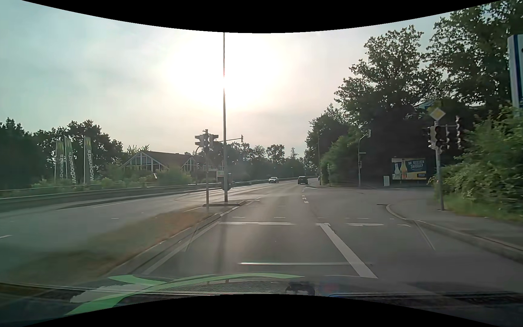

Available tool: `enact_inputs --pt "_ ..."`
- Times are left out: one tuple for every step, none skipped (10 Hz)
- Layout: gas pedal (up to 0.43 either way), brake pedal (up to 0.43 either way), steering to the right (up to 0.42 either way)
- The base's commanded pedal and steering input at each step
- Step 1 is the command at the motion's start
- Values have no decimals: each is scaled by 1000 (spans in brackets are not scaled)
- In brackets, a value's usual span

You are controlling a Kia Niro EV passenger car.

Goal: Follow the waypoints while adhering to traffic rules and regulations

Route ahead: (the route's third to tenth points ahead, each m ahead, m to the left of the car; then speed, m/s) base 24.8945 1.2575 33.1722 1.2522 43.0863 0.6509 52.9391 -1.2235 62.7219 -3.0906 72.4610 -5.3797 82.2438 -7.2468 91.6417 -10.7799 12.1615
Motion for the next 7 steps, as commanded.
enact_inputs --pt "130 0 9" --pt "130 0 9" --pt "130 0 10" --pt "130 0 9" --pt "130 0 11" --pt "130 0 11" --pt "130 0 11"
